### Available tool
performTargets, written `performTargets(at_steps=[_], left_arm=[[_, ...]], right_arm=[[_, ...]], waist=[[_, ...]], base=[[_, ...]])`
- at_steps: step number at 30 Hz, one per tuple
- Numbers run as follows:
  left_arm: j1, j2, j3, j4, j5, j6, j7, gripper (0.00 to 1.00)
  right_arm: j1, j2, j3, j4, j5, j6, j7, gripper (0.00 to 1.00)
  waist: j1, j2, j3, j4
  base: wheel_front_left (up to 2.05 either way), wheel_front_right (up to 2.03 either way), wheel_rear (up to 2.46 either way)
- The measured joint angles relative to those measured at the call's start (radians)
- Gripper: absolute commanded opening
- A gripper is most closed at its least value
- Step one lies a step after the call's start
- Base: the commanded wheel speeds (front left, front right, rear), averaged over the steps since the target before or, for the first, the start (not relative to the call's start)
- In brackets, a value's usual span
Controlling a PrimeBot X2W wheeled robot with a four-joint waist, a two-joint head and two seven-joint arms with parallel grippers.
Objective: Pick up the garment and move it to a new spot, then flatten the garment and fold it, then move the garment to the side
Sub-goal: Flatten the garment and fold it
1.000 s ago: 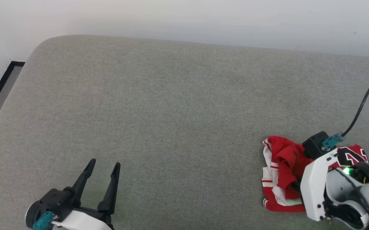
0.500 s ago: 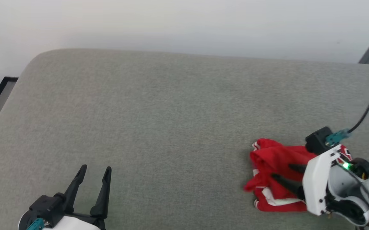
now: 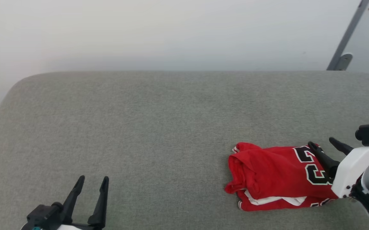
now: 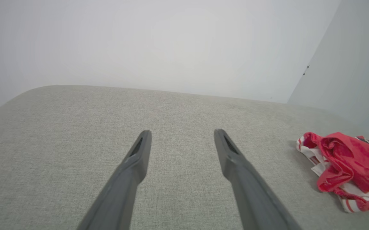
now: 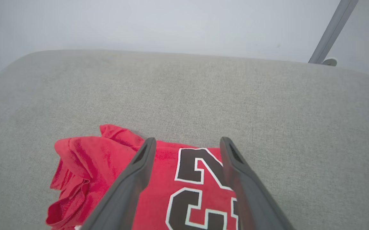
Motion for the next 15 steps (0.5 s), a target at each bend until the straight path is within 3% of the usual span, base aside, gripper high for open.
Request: performTargets(at_steps=[9,15], left_arm=[[0.037,-0.009,0.052,0.015,0.006,0.000,0.000,1.00],[0.056,-0.015,0.102,0.027,0.015,0.000,0.000,1.00]], right_arm=[[0.032,0.059,-0.037,0.110,-0.098,0.000,-0.430,1.00],[0.080,0.071,-0.077,0.112,-0.144,0.000,-0.567,1.00]], waist=[[0.0000,0.0000,-0.034,-0.039],[0.0000,0.0000,-0.050,-0.042]], base=[[0.00,0.00,0.00],[0.00,0.00,0.00]])
